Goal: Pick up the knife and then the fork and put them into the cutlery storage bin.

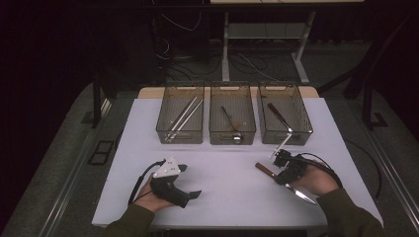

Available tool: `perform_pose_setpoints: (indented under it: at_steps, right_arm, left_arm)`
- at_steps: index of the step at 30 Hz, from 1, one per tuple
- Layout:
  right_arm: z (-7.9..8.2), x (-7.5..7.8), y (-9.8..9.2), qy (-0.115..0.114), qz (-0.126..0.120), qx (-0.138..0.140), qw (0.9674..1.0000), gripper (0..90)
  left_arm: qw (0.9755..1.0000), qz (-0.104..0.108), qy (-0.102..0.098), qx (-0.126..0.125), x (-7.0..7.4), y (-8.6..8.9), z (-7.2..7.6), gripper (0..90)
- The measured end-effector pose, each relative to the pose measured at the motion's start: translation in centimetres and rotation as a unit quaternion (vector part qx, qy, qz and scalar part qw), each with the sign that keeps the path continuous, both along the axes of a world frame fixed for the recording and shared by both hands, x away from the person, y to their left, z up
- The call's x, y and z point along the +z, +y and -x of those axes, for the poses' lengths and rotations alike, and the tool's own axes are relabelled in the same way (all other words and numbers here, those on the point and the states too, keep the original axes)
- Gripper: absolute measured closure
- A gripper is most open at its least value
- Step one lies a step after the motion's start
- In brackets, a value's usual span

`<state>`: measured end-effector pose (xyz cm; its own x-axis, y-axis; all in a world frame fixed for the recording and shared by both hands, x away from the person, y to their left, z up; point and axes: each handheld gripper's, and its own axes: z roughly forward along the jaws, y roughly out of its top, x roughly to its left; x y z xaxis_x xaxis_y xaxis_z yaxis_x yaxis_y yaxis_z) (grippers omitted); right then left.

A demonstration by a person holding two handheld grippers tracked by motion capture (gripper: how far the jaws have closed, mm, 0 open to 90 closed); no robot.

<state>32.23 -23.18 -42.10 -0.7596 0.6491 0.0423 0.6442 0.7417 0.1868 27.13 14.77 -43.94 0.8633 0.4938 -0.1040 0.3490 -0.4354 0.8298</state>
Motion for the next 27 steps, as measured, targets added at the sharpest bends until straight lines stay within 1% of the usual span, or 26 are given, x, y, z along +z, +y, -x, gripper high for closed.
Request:
perform_pose_setpoints:
  at_steps: [1,4,6,7,10,12,13,15,18,21,23,24,26,27]
  right_arm:
    - [-0.2,0.0,0.2,0.006,0.011,0.0,0.9999,75.5]
    - [-0.5,0.1,0.6,0.019,0.021,-0.002,0.9996,76.1]
    - [-0.6,0.1,0.8,0.018,0.03,0.0,0.9994,76.7]
    - [-0.6,0.1,0.8,0.02,0.03,-0.001,0.9994,76.9]
    - [-0.5,0.1,0.6,0.015,0.027,0.005,0.9995,77.1]
    - [-0.5,0.1,0.6,0.015,0.022,0.002,0.9996,77.1]
    - [-0.5,0.1,0.4,0.014,0.02,0.007,0.9997,77.1]
    - [-0.5,0.2,0.2,0.015,0.012,0.002,0.9998,77.1]
    - [-0.7,0.3,0.0,0.004,-0.003,-0.008,1.0,77.1]
    - [-0.8,0.6,-0.5,-0.006,-0.023,-0.015,0.9996,77.2]
    - [-0.9,0.9,-1.0,-0.014,-0.043,-0.018,0.9988,77.2]
    - [-0.9,1.0,-1.1,-0.019,-0.047,-0.021,0.9985,77.2]
    - [-0.9,1.3,-1.7,-0.03,-0.064,-0.027,0.9971,77.2]
    - [-1.0,1.4,-1.8,-0.035,-0.069,-0.03,0.9965,77.2]
  left_arm:
    - [1.0,0.0,0.0,0.0,0.0,0.0,0.0,0.0]
    - [1.0,0.0,0.0,-0.002,0.0,0.0,0.0,0.0]
    - [1.0,0.0,-0.001,-0.003,0.0,0.0,0.0,0.0]
    - [1.0,0.0,-0.001,-0.003,0.0,0.0,0.0,0.0]
    - [1.0,0.001,-0.001,-0.002,0.0,0.0,0.0,0.0]
    - [1.0,0.001,-0.001,-0.002,0.0,0.0,0.0,0.0]
    - [1.0,0.001,-0.001,-0.002,0.0,0.0,0.0,0.0]
    - [1.0,0.001,-0.001,-0.002,0.0,0.0,0.0,0.0]
    - [1.0,0.001,-0.001,-0.002,0.1,0.0,0.0,0.0]
    - [1.0,0.002,0.0,-0.002,0.1,0.0,0.0,0.0]
    - [1.0,0.002,-0.001,-0.002,0.1,0.0,0.0,0.0]
    - [1.0,0.002,-0.001,-0.002,0.1,0.0,0.0,0.0]
    - [1.0,0.002,-0.001,-0.002,0.1,0.0,0.1,0.0]
    - [1.0,0.003,-0.001,-0.002,0.1,0.0,0.1,0.0]
